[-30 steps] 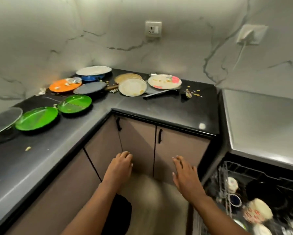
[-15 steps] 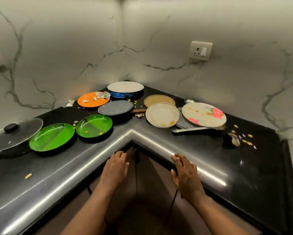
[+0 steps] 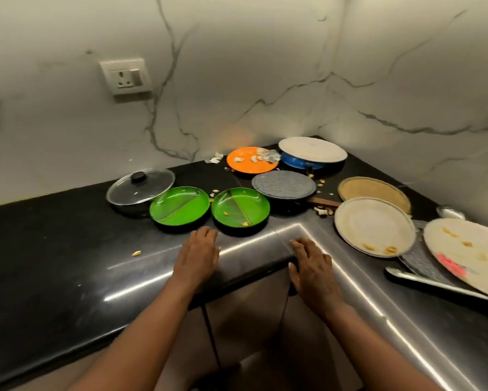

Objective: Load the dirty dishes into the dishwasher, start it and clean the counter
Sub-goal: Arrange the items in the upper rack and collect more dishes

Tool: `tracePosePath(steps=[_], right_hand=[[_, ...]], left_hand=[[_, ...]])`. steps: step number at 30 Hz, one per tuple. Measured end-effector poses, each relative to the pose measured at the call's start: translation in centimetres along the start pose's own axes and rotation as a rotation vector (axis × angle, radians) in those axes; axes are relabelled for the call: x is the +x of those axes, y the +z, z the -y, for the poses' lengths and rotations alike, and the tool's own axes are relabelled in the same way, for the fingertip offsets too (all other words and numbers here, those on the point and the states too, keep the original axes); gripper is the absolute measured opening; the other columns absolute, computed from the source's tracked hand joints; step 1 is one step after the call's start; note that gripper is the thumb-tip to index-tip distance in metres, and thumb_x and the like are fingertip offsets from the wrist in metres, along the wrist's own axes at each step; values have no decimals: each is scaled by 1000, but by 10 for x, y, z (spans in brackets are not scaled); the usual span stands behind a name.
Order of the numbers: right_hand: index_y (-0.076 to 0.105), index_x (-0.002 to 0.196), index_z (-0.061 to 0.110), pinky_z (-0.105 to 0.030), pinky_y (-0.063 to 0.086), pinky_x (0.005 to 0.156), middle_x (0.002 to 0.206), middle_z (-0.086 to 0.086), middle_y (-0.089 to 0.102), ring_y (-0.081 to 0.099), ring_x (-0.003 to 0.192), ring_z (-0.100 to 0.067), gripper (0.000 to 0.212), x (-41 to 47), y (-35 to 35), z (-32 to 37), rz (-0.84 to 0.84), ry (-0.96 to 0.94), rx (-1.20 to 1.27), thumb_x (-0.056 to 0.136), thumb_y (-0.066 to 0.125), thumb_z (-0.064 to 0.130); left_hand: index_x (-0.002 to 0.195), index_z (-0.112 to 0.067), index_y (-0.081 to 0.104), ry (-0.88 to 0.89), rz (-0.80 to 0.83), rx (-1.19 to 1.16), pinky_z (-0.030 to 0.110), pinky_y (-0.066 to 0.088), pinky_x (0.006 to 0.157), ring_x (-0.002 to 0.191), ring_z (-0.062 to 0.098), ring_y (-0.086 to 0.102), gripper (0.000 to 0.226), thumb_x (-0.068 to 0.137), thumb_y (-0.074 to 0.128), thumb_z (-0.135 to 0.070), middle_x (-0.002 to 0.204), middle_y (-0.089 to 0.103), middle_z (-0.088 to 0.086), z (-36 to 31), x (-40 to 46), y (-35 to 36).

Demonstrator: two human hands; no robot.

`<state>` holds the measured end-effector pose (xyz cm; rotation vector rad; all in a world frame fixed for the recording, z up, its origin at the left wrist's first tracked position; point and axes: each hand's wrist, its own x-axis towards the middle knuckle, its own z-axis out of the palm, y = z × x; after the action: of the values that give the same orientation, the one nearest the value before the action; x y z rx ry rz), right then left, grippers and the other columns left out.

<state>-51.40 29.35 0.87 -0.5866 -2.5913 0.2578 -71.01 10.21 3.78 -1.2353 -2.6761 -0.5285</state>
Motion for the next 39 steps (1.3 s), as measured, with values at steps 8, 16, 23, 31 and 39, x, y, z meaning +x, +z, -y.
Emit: tracePosePath(steps=[8, 16, 23, 31, 39], right_hand=[[54, 130, 13, -45, 49, 86, 131, -9, 52, 55, 118, -27, 56, 51, 38, 51, -10, -129, 59, 77, 74, 16], [53, 128, 13, -44, 48, 86, 130, -11, 54, 57, 115, -28, 53, 77, 61, 92, -43, -151, 84, 79, 71, 16], [51, 131, 13, -45, 47, 89, 132, -10, 53, 56, 117, -28, 51, 100, 51, 40, -18, -46, 24, 82, 65, 19], [60, 120, 8, -43, 48, 88, 119, -12, 59, 58, 108, -32, 39, 173, 45, -80, -136, 196, 88, 82, 66, 12], [58, 118, 5, -40, 45, 86, 115, -18, 58, 54, 105, -35, 27, 287, 64, -195, -12, 455, 153, 94, 54, 16]], left_hand=[[125, -4, 56, -226, -12, 0, 42, 43, 93, 107, 36, 52, 45, 86, 66, -21, 123, 56, 15, 79, -2, -21], [121, -5, 57, -220, 19, 15, 43, 43, 92, 106, 36, 52, 45, 82, 70, -23, 120, 57, 16, 115, 10, -22], [121, -8, 57, -20, 33, -82, 43, 46, 91, 104, 32, 54, 45, 81, 71, -24, 118, 58, 11, 53, 71, 5], [132, -10, 49, 88, 109, -106, 37, 37, 102, 121, 28, 46, 49, 89, 62, -32, 134, 49, 8, -27, 176, 59], [139, -17, 41, 258, 258, -78, 35, 26, 111, 134, 23, 30, 66, 87, 55, -55, 147, 36, 6, -87, 258, 108]])
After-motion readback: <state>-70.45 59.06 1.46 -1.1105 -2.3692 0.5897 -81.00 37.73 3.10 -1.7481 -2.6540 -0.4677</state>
